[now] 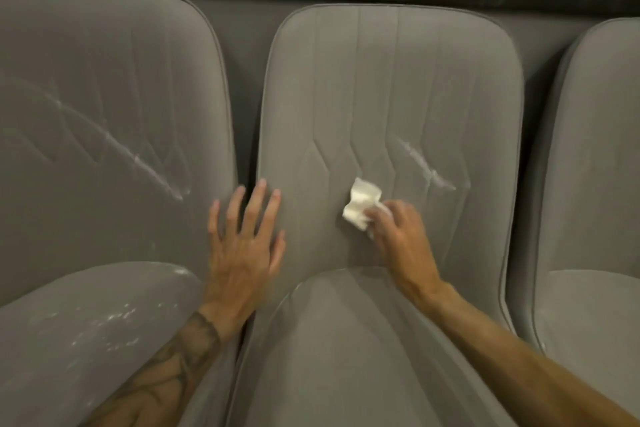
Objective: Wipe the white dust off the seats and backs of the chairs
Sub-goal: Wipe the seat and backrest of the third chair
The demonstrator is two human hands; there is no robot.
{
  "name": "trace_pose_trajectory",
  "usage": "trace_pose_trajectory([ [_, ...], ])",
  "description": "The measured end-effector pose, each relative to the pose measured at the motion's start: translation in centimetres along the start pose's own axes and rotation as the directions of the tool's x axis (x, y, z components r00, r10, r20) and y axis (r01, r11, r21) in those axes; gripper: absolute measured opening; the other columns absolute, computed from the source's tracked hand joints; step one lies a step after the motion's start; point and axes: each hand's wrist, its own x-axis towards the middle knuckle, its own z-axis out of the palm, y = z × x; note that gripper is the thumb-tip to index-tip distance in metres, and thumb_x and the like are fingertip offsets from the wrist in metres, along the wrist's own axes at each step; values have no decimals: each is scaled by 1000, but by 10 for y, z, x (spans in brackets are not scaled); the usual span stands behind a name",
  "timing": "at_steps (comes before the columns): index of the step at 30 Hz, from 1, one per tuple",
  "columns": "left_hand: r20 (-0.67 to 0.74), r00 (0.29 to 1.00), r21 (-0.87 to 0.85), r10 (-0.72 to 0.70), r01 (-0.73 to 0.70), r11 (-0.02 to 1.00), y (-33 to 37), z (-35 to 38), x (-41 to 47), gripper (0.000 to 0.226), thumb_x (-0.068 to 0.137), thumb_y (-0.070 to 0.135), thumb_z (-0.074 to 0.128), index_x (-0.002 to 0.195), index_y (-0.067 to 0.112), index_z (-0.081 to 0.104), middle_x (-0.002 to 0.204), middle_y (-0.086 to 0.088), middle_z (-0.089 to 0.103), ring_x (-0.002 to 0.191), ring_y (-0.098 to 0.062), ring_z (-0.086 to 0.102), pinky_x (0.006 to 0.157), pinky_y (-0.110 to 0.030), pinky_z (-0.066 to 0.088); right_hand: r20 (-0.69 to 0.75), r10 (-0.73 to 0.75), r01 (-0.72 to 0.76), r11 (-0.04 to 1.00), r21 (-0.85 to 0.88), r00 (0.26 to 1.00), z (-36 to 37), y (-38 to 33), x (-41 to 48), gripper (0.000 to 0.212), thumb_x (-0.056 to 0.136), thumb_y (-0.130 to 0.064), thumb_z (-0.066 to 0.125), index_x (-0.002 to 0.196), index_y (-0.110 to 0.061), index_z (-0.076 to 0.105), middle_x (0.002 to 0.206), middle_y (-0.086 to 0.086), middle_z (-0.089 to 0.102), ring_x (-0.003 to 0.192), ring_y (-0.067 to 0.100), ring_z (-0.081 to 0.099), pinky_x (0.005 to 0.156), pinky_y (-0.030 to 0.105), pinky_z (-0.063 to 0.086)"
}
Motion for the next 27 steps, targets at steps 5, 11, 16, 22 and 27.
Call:
trace_pose_trajectory([
  [5, -82, 997, -36, -14, 11, 999, 6, 8, 72, 62, 105, 40, 46, 162, 22, 32, 170, -6, 25, 155, -35, 26, 125, -63, 9, -145, -131, 96, 970, -223, 981, -37, 69, 43, 20, 97, -14, 61, 117, -11, 60, 116, 13, 49, 102, 36, 47, 91, 42, 39],
  [11, -206, 978, -8, -14, 13, 1000, 7, 31, 94, 61, 103, 39, 48, 160, 20, 36, 168, -9, 29, 151, -41, 32, 122, -69, 12, -281, -172, 53, 920, -387, 944, -88, 108, 124, 19, 102, -25, 49, 115, -13, 52, 111, 14, 45, 95, 33, 43, 84, 42, 36],
  [16, -254, 967, 9, 14, -12, 1000, 3, 37, 92, 63, 103, 41, 45, 161, 22, 33, 169, -8, 27, 150, -41, 33, 122, -69, 11, -189, -161, 84, 929, -361, 969, -57, 100, 75, 21, 97, -18, 57, 115, -9, 59, 103, 16, 51, 88, 35, 49, 77, 44, 39],
  [22, -251, 968, 3, 7, -6, 1000, 5, 37, 92, 63, 103, 41, 44, 161, 21, 34, 168, -10, 28, 148, -43, 35, 122, -70, 11, 64, -358, 346, 817, -462, 932, -77, 117, 81, 27, 103, -28, 47, 118, -8, 59, 101, 13, 50, 83, 32, 47, 72, 44, 42],
  [27, -264, 964, 10, 12, -10, 1000, 5, 38, 91, 62, 103, 41, 44, 161, 20, 35, 168, -11, 29, 147, -43, 36, 122, -70, 11, -212, -157, 49, 896, -441, 965, -71, 109, 96, 19, 103, -28, 52, 110, -11, 56, 102, 10, 49, 87, 28, 42, 73, 39, 36],
])
